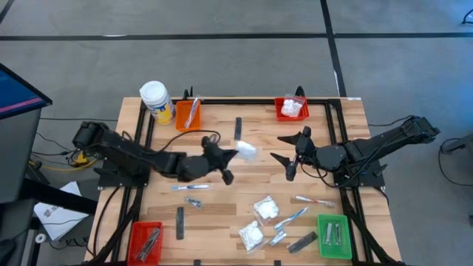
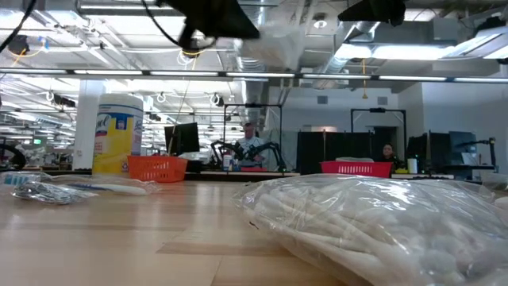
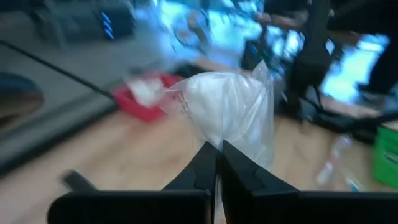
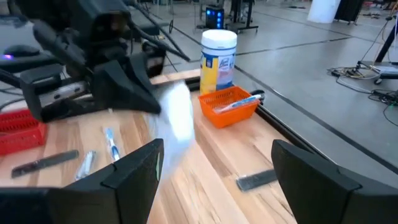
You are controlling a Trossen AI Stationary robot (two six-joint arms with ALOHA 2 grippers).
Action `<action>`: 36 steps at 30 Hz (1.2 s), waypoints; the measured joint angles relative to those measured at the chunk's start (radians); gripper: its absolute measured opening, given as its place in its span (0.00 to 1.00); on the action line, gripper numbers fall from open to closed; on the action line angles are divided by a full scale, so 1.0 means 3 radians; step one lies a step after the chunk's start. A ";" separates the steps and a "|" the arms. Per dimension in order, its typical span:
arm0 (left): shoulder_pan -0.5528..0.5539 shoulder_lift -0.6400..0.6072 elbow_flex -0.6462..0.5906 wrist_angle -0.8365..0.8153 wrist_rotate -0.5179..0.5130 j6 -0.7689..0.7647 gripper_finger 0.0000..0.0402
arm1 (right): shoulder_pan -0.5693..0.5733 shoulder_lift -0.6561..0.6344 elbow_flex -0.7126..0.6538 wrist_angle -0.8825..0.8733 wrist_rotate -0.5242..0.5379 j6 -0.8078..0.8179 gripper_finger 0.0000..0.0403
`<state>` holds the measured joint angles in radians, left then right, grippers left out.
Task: Pick & Place Travel size toiletries
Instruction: Stack the top cotton pack on top of the cotton pack in the red bin
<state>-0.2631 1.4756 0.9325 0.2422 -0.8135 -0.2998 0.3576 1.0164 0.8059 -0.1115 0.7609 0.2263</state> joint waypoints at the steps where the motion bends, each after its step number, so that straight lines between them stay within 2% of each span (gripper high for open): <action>1: -0.0050 -0.0041 -0.0061 0.0172 -0.0121 0.0097 0.00 | 0.0000 0.0017 0.0001 0.0054 0.0000 -0.0001 0.72; 5: -0.0182 -0.0082 -0.0295 0.0900 -0.0396 0.0535 0.00 | 0.0000 0.0128 0.0000 0.0237 0.0001 -0.0074 0.72; 9: -0.0200 -0.0075 -0.0408 0.1381 -0.0407 0.0796 0.00 | -0.0003 0.0352 0.0000 0.0505 -0.0002 -0.0247 0.72; 17: -0.0203 -0.0069 -0.0437 0.1448 -0.0406 0.0836 0.00 | -0.0055 0.0608 0.0002 0.0943 -0.0013 -0.0408 0.72; 25: -0.0206 -0.0069 -0.0437 0.1507 -0.0195 0.0889 0.00 | -0.0176 0.0612 0.0003 0.0872 -0.0030 -0.0379 0.72; 29: -0.0206 -0.0069 -0.0437 0.1529 -0.0135 0.0889 0.00 | -0.0179 0.0612 0.0003 0.0881 -0.0299 -0.0376 0.72; 36: -0.0203 -0.0069 -0.0437 0.1550 -0.0120 0.0889 0.00 | -0.0172 0.0612 0.0003 0.0927 -0.0574 -0.0377 0.72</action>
<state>-0.3241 1.4548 0.8013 0.7071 -0.8493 -0.0330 0.3061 1.1999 0.8066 0.1665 0.5888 0.1131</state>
